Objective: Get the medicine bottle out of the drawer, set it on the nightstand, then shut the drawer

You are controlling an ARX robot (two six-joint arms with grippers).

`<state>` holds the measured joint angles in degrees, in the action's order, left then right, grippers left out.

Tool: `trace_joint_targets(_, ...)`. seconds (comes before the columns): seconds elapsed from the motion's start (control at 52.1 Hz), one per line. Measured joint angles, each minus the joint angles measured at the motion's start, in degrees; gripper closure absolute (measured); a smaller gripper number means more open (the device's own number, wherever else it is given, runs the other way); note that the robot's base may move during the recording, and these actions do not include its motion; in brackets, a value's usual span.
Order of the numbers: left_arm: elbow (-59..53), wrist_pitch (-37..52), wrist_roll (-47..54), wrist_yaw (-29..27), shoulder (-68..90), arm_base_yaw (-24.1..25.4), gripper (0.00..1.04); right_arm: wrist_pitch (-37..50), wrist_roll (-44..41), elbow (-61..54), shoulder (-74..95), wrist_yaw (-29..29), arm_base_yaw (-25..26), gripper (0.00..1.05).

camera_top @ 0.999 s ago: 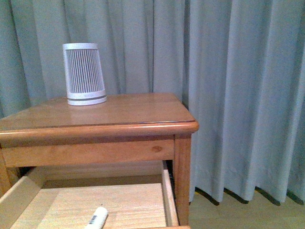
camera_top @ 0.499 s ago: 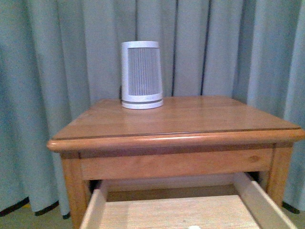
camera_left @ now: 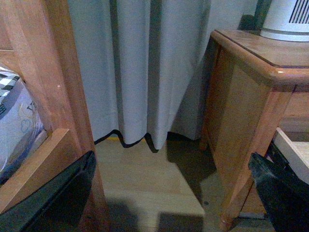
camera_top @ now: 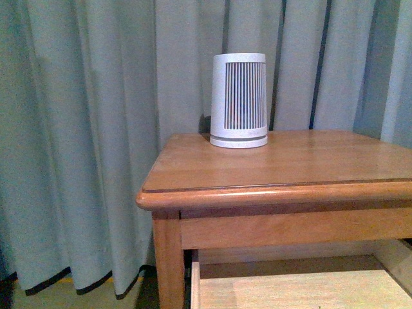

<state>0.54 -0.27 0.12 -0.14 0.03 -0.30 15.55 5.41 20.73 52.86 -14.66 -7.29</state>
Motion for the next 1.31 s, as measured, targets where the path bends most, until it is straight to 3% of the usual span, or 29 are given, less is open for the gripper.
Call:
trace_joint_targets(0.134, 0.0, 0.0, 0.0, 0.0, 0.0, 0.0, 0.07, -8.0, 4.7, 13.6, 22.8, 9.8, 0.0, 0.07)
trace_joint_targets(0.365, 0.0, 0.0, 0.0, 0.0, 0.0, 0.0, 0.07, -10.1, 6.2, 24.6, 43.5, 13.3, -0.5, 0.07)
trace_joint_targets(0.961, 0.0, 0.0, 0.0, 0.0, 0.0, 0.0, 0.07, -8.7, 7.1, 33.0, 60.5, 9.4, -3.3, 0.07)
trace_joint_targets(1.306, 0.0, 0.0, 0.0, 0.0, 0.0, 0.0, 0.07, -7.6, 6.9, 33.2, 61.5, 8.0, -3.5, 0.51)
